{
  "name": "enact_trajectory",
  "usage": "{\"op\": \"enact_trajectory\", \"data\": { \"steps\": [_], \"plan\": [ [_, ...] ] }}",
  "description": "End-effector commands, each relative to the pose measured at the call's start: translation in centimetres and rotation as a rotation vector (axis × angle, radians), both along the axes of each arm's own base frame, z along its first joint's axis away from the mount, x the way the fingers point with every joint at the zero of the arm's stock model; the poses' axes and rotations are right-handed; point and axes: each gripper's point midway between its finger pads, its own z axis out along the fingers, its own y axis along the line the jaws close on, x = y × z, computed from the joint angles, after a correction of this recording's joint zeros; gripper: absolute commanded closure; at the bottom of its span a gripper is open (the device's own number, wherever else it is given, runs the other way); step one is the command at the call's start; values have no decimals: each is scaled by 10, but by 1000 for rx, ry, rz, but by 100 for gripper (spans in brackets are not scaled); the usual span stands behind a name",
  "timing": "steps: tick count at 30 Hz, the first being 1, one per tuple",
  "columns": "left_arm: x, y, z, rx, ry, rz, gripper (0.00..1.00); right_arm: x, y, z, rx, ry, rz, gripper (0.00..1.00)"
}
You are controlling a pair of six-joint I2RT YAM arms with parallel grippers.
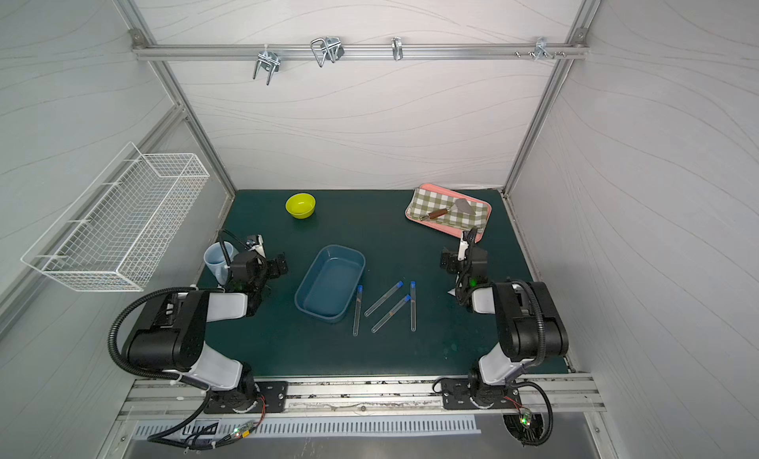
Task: Wipe the exteriors of test tubes
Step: Pick up the test tube at the center of the board.
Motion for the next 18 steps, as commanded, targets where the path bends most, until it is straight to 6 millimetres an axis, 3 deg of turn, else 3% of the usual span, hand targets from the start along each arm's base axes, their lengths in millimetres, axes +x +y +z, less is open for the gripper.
{"op": "enact_trajectory", "data": {
  "steps": [1,18],
  "plan": [
    [10,-3,18,10,-62,-16,0,-2,1,-3,-22,7,6,1],
    [11,-3,17,9,-58,-16,0,-2,1,-3,-21,5,9,1]
  ]
}}
